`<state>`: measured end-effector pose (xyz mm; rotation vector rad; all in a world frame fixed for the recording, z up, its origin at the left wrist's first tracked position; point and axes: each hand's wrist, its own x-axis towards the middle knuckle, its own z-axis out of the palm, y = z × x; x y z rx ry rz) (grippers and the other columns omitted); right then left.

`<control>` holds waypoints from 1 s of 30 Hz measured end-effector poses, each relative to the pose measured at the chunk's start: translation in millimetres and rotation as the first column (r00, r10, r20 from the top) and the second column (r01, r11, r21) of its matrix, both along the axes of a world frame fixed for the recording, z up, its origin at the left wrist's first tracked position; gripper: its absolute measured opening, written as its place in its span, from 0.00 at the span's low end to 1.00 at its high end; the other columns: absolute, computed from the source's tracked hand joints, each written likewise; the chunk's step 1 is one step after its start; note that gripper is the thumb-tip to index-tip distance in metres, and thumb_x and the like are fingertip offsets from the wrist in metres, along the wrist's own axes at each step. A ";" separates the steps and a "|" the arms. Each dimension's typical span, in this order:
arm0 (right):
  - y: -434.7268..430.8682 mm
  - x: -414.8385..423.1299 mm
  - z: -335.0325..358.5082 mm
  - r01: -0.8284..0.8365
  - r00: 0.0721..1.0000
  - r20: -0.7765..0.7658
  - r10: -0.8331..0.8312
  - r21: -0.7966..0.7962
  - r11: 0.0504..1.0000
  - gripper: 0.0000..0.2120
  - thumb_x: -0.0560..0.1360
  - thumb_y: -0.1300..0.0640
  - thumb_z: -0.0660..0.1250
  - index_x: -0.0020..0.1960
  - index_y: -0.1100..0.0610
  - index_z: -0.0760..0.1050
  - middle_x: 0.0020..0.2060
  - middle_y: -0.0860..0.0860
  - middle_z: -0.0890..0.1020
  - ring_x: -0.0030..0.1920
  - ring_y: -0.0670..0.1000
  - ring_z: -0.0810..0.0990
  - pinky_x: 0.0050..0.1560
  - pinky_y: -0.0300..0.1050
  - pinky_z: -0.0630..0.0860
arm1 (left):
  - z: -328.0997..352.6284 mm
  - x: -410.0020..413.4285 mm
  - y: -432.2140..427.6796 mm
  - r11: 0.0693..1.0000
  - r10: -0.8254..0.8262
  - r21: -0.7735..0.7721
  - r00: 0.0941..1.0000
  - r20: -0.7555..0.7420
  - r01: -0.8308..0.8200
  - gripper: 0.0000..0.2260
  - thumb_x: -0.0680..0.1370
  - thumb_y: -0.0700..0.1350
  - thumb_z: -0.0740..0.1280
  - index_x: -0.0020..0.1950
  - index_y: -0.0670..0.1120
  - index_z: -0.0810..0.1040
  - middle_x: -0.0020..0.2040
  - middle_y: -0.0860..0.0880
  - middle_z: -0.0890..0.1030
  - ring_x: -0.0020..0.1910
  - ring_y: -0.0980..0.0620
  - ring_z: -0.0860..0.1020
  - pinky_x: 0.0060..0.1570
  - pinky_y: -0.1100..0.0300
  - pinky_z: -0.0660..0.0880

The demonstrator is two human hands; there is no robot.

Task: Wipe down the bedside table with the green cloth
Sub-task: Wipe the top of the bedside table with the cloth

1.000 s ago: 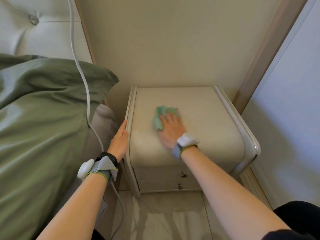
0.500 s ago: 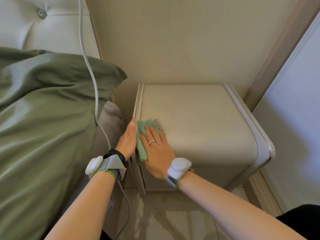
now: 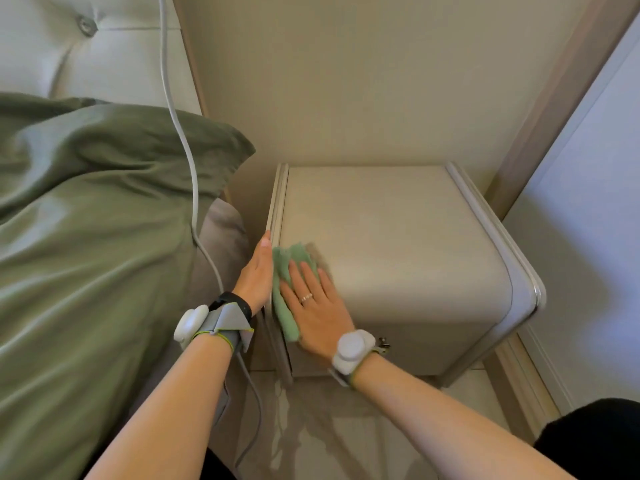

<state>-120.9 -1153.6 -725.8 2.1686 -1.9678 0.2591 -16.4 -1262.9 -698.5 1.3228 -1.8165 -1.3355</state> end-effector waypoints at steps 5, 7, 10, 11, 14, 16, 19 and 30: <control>-2.3 -62.2 -1.7 0.284 0.958 0.023 -0.284 -0.147 0.947 0.30 0.69 0.51 0.63 0.70 0.57 0.67 0.65 0.60 0.75 0.65 0.63 0.73 0.68 0.59 0.62 | 1.3 0.0 2.6 0.999 -0.023 -0.031 0.999 0.046 0.024 0.27 0.80 0.62 0.40 0.78 0.56 0.51 0.78 0.56 0.57 0.77 0.54 0.54 0.77 0.52 0.51; -10.0 -45.0 11.9 0.520 0.843 0.211 -0.495 -0.081 0.851 0.30 0.68 0.48 0.59 0.68 0.57 0.70 0.66 0.61 0.73 0.66 0.64 0.71 0.70 0.60 0.63 | 2.5 -1.0 2.7 1.000 -0.014 -0.028 0.999 0.040 0.015 0.28 0.79 0.64 0.40 0.78 0.56 0.52 0.78 0.55 0.58 0.77 0.53 0.55 0.76 0.50 0.52; -17.1 4.8 3.0 0.330 0.940 0.130 -0.315 -0.127 0.935 0.28 0.70 0.50 0.56 0.69 0.56 0.70 0.68 0.61 0.71 0.67 0.65 0.70 0.69 0.62 0.61 | 3.4 -1.4 4.9 1.000 0.016 -0.009 0.999 0.041 -0.016 0.27 0.80 0.62 0.40 0.78 0.56 0.53 0.78 0.55 0.58 0.77 0.53 0.55 0.76 0.53 0.51; -18.2 16.5 -5.8 0.246 0.969 0.080 -0.236 -0.168 0.955 0.26 0.71 0.50 0.58 0.68 0.56 0.70 0.68 0.60 0.71 0.67 0.65 0.70 0.69 0.62 0.60 | 3.8 -1.2 5.3 1.000 0.017 -0.006 0.999 0.036 -0.016 0.27 0.80 0.62 0.41 0.78 0.56 0.53 0.77 0.54 0.59 0.77 0.53 0.56 0.76 0.54 0.51; -7.6 9.9 -26.0 0.075 0.995 -0.043 -0.085 -0.187 0.980 0.24 0.75 0.52 0.60 0.70 0.56 0.67 0.69 0.59 0.71 0.70 0.62 0.67 0.70 0.60 0.60 | 5.3 -0.4 8.5 1.000 0.019 -0.007 0.999 0.050 -0.019 0.27 0.80 0.62 0.41 0.78 0.56 0.53 0.77 0.54 0.59 0.77 0.52 0.57 0.76 0.55 0.52; 6.1 -26.6 -28.7 -0.075 0.980 -0.195 0.040 -0.174 0.982 0.22 0.77 0.55 0.53 0.72 0.54 0.63 0.69 0.57 0.71 0.69 0.62 0.69 0.69 0.59 0.61 | 6.6 -0.6 10.9 1.000 0.013 -0.009 0.998 0.067 -0.012 0.26 0.81 0.61 0.41 0.78 0.56 0.52 0.78 0.54 0.58 0.77 0.52 0.56 0.75 0.55 0.51; 29.9 -103.0 -22.1 0.078 0.986 -0.121 -0.116 -0.286 0.955 0.26 0.73 0.53 0.56 0.71 0.55 0.62 0.66 0.60 0.74 0.64 0.65 0.74 0.67 0.60 0.62 | 9.8 -2.6 13.0 1.000 -0.012 -0.023 0.996 0.092 0.014 0.27 0.80 0.62 0.40 0.78 0.55 0.50 0.78 0.54 0.56 0.78 0.52 0.54 0.75 0.55 0.51; 20.8 -46.8 0.9 0.435 0.898 0.122 -0.423 -0.105 0.894 0.35 0.65 0.46 0.63 0.71 0.51 0.65 0.69 0.64 0.68 0.69 0.69 0.64 0.69 0.68 0.58 | 10.8 -7.2 21.1 0.992 0.090 -0.099 0.985 0.150 -0.075 0.27 0.80 0.62 0.42 0.78 0.55 0.55 0.77 0.52 0.60 0.77 0.48 0.58 0.73 0.54 0.53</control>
